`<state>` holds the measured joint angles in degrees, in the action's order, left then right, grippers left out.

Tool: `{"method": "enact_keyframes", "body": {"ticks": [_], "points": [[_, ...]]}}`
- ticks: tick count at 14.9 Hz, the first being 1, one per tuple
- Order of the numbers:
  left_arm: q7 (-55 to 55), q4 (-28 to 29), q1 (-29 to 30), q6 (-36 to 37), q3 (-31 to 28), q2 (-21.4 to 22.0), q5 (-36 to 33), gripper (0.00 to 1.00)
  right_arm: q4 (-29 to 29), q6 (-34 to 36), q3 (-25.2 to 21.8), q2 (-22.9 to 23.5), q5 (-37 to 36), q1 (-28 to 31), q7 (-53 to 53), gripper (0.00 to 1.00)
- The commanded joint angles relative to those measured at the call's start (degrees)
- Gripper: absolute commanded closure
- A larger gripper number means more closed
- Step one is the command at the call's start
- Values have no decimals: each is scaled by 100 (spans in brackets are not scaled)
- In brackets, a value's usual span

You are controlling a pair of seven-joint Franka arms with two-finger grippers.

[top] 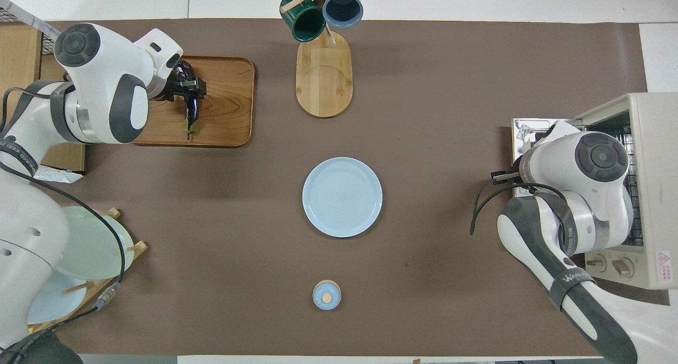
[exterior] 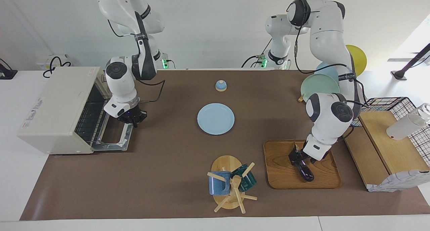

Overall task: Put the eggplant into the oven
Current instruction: 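Open the oven door with the right gripper while the left gripper grasps eggplant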

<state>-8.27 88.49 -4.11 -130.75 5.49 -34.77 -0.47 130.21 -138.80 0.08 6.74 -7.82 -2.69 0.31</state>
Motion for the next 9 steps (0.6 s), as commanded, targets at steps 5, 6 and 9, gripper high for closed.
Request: {"method": "enact_keyframes", "body": {"ticks": [5, 6, 9], "points": [[44, -84, -28, 311, -13, 119, -42, 100, -75, 203, -70, -103, 693, -415, -294, 100], [27, -286, -28, 626, 5, 137, 46, 100, -258, 413, -70, -129, 694, -504, -312, 100], [-34, -297, -20, 1278, -4, 793, 634, 100, -943, 1388, -78, -226, 703, -522, -321, 100]]}}
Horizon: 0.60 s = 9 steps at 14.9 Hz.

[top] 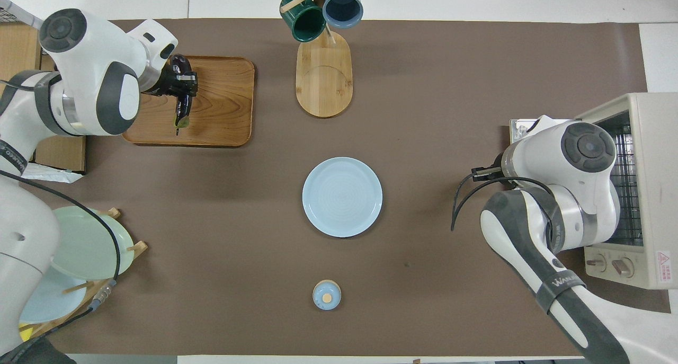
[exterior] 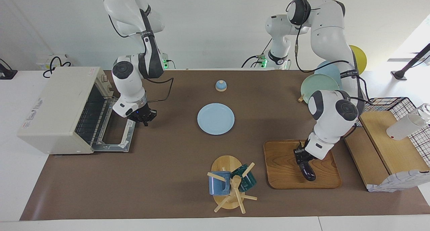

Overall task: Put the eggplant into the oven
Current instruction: 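Open the oven door with the right gripper while the left gripper grasps eggplant, then carry the eggplant onto the blue plate with the left gripper and release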

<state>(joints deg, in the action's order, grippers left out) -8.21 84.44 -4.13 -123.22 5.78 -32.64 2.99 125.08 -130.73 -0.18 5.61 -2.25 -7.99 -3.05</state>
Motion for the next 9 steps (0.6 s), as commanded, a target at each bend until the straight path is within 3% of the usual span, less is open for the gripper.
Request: {"method": "enact_keyframes", "body": {"ticks": [1, 3, 5, 7, 9], "points": [[-162, 117, -18, 849, -33, 801, 395, 100, -606, 819, -61, -165, 138, -1, 6, 85], [-531, 169, -105, 1395, -7, 1214, 413, 100, -932, 1364, -79, -209, 76, 69, 24, 21], [-1066, 379, -438, 1721, -6, 1636, 448, 100, -1396, 1978, -97, -288, 67, 236, 207, 18], [-1856, 704, -964, 1732, 2, 1988, 449, 100, -2090, 2900, -114, -288, 50, 298, 384, 0], [-2271, 1125, -1500, 1618, -6, 2226, 588, 100, -2295, 3185, -97, -288, 58, 508, 384, 0]]}}
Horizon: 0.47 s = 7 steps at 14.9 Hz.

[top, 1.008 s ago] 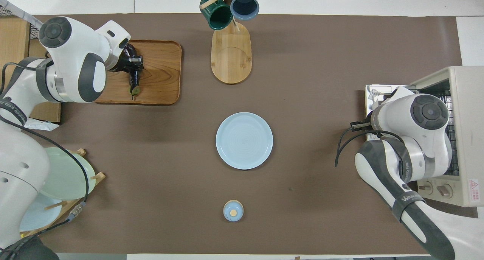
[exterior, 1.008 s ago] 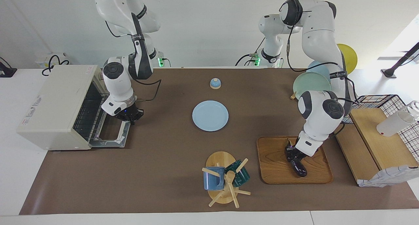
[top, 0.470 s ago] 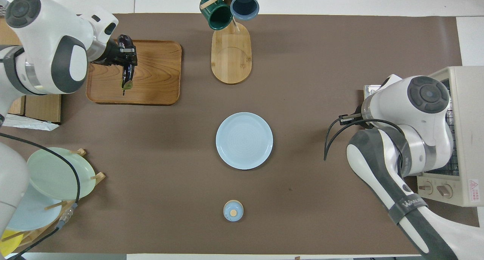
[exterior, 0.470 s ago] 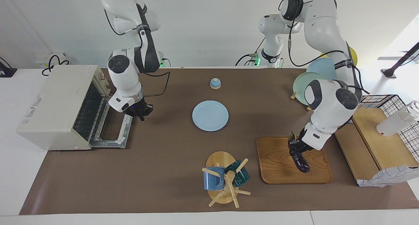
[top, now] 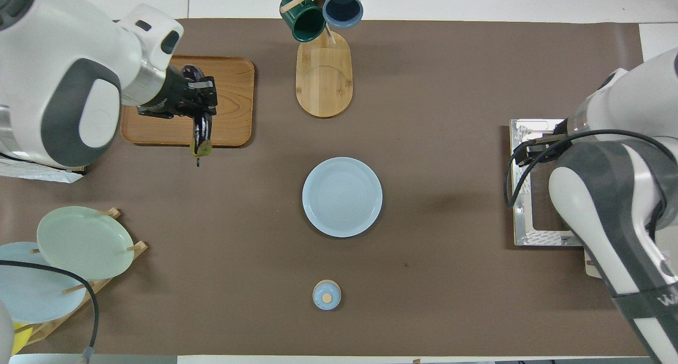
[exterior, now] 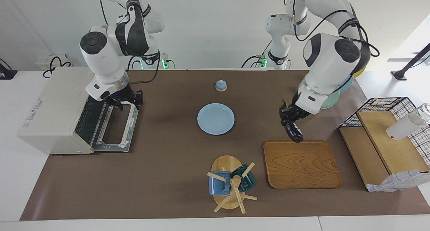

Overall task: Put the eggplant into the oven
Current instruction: 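Carry the eggplant onto the blue plate with the left gripper and release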

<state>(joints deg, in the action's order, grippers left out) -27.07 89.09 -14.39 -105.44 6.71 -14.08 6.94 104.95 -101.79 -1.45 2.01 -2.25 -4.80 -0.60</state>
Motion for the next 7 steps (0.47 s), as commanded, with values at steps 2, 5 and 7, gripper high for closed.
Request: {"method": "enact_keyframes", "body": {"ticks": [2, 5, 7], "points": [[-562, 1335, -915, -694, -91, 651, 316, 100, -72, 100, 31, 1, 137, 146, 148, 0], [-1201, 2338, -1872, -2151, -100, 741, 351, 100, 8, -77, 75, -17, 216, 119, 166, 0], [-1292, 2437, -2068, -2594, -100, 601, 351, 100, 122, -226, 84, -26, 216, 111, 157, 0]]}}
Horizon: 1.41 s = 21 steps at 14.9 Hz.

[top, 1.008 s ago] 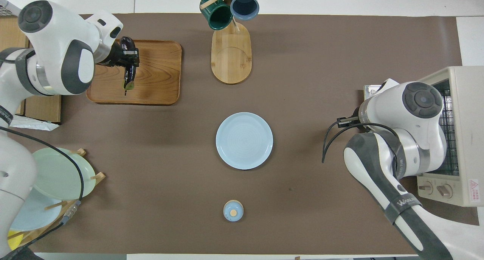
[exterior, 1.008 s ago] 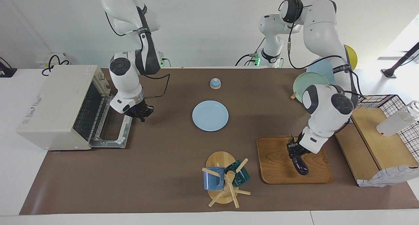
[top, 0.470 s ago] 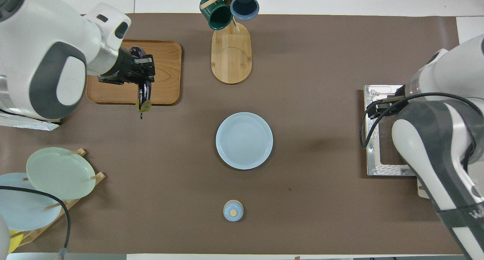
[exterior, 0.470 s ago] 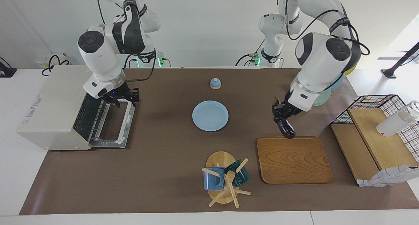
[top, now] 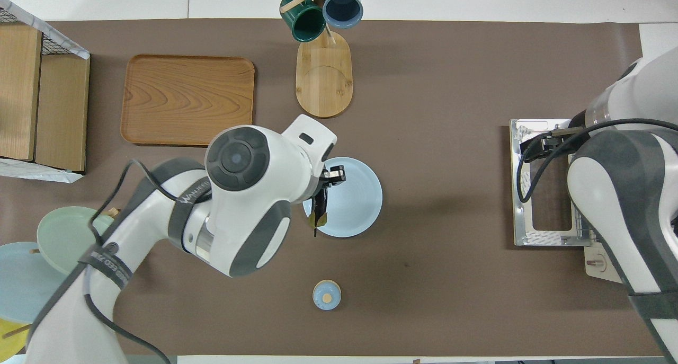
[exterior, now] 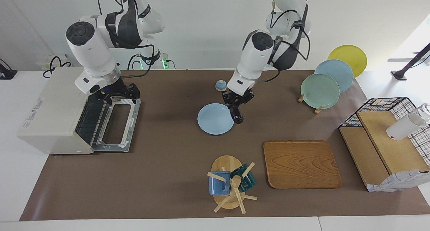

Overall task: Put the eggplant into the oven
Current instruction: 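Carry the eggplant onto the blue plate with the left gripper and release, then retract the left gripper while the right gripper reaches the eggplant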

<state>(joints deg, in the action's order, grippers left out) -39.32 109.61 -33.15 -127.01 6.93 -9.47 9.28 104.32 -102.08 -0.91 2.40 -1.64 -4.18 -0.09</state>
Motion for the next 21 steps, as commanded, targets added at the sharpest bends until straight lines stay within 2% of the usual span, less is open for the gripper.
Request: {"method": "enact_keyframes", "body": {"ticks": [1, 8, 14, 15, 16, 17, 19, 21], "points": [[-67, 369, -252, -499, -122, 8, 118, 100, 194, -198, 38, -64, 156, 49, 106, 0], [-243, 386, -499, -1246, -148, -705, 110, 100, 212, -251, 38, -64, 156, -30, 106, 0], [-173, 386, -499, -1361, -148, -802, 101, 100, 229, -313, 38, -64, 156, -39, 106, 0], [-172, 377, -490, -1335, -148, -802, 83, 94, 238, -313, 38, -64, 156, -39, 115, 0], [-181, 360, -490, -1292, -148, -794, 83, 16, 247, -313, 38, -64, 156, -30, 115, 0], [-172, 360, -482, -1256, -157, -767, 75, 0, 247, -321, 38, -56, 156, -30, 115, 0], [-138, 272, -351, -941, -192, -592, 74, 0, 264, -321, 38, -64, 156, -39, 106, 0], [11, -34, 53, -336, -192, -390, 66, 0, 273, -321, 38, -64, 156, -48, 106, 0]]}}
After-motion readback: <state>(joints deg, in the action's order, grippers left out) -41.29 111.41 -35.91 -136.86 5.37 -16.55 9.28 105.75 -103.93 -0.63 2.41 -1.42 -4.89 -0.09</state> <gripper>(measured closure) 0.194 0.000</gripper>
